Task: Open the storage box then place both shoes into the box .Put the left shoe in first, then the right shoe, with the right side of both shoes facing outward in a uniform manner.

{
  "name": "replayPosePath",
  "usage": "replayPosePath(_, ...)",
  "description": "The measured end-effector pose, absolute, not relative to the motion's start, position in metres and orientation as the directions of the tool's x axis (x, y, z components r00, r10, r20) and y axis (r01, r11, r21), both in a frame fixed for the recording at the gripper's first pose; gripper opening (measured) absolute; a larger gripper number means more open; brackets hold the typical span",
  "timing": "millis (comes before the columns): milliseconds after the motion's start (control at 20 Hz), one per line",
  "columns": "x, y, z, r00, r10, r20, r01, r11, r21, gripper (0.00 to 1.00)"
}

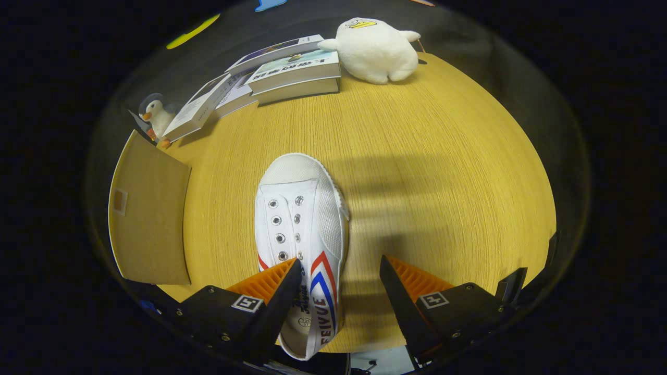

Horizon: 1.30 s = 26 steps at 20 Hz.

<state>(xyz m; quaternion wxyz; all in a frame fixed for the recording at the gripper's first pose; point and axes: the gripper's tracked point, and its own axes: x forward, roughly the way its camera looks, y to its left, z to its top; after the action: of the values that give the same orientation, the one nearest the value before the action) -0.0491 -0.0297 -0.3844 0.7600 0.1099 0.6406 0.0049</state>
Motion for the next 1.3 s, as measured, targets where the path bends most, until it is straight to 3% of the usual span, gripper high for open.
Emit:
replayPosePath(100,-0.049,-0.024,-0.384,0.178,0.169,-0.969,0.137,0.971,0.194,0.83)
replayPosePath(200,-0.048,-0.017,-0.382,0.183,0.179,-0.967,0.138,0.969,0.206,0.64)
replayPosePath(250,-0.049,-0.016,-0.384,0.183,0.168,-0.969,0.139,0.971,0.194,0.5)
replayPosePath(400,-0.048,-0.018,-0.382,0.182,0.155,-0.971,0.139,0.974,0.181,0.48)
replayPosePath(450,-0.05,-0.022,-0.381,0.178,0.135,-0.975,0.129,0.979,0.159,0.37)
replayPosePath(500,-0.049,-0.021,-0.38,0.199,0.135,-0.971,0.15,0.975,0.166,0.38)
replayPosePath(550,-0.049,-0.019,-0.379,0.194,0.148,-0.97,0.145,0.973,0.178,0.16)
replayPosePath(700,-0.043,-0.023,-0.378,0.229,0.148,-0.962,0.195,0.961,0.195,0.16)
replayPosePath(750,-0.05,-0.021,-0.38,0.216,0.156,-0.964,0.218,0.955,0.204,0.0)
replayPosePath(1300,-0.046,0.005,-0.321,0.279,0.305,-0.91,0.325,0.862,0.389,0.0)
